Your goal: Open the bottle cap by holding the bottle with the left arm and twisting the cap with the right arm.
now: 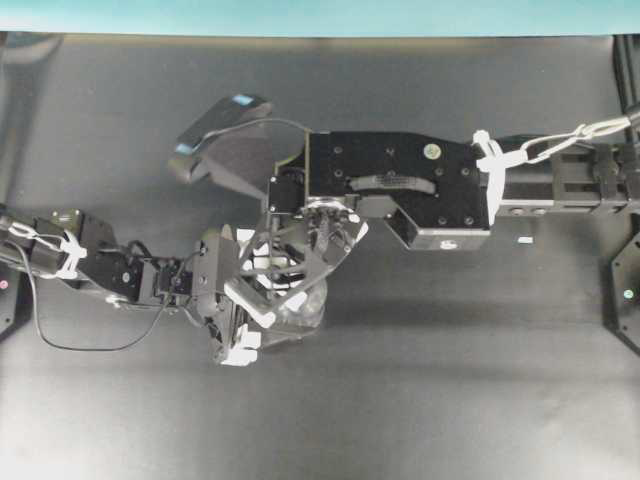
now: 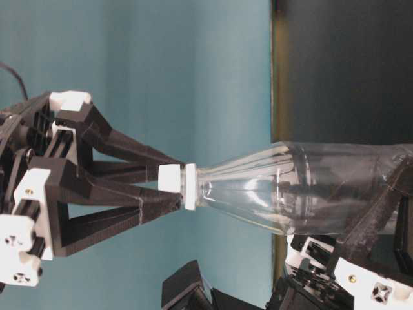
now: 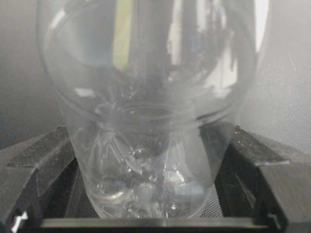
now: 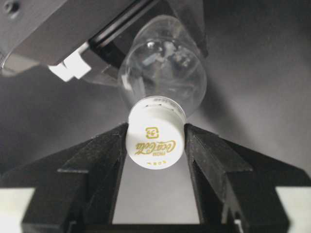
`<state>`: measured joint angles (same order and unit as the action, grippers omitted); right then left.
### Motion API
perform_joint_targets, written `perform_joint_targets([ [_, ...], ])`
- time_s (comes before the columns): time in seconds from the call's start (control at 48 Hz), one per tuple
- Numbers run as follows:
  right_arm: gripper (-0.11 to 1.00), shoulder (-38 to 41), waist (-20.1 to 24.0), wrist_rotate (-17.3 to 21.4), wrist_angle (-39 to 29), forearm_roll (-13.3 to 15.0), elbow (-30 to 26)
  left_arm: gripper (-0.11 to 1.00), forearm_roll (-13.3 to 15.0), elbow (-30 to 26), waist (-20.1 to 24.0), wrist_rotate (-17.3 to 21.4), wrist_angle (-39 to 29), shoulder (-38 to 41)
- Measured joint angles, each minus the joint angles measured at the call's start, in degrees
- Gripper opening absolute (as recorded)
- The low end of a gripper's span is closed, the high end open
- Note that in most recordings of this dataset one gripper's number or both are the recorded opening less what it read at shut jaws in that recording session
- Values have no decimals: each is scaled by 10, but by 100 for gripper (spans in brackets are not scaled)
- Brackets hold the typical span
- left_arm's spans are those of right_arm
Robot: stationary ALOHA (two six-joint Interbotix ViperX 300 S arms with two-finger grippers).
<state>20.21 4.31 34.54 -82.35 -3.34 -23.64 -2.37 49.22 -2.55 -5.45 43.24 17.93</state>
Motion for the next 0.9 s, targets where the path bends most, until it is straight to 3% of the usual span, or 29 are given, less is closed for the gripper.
perform_joint_targets([
  [0.48,38,2,-1,-370,-15,-5,-9,83,-1,-1,-1,1,-4,0],
  [0.688,38,2,-1,-502,-10,-7,-10,83,-1,-1,-1,1,-4,0],
  [0.897,38,2,-1,-608,-8,-8,-9,83,0,-1,0,1,-4,0],
])
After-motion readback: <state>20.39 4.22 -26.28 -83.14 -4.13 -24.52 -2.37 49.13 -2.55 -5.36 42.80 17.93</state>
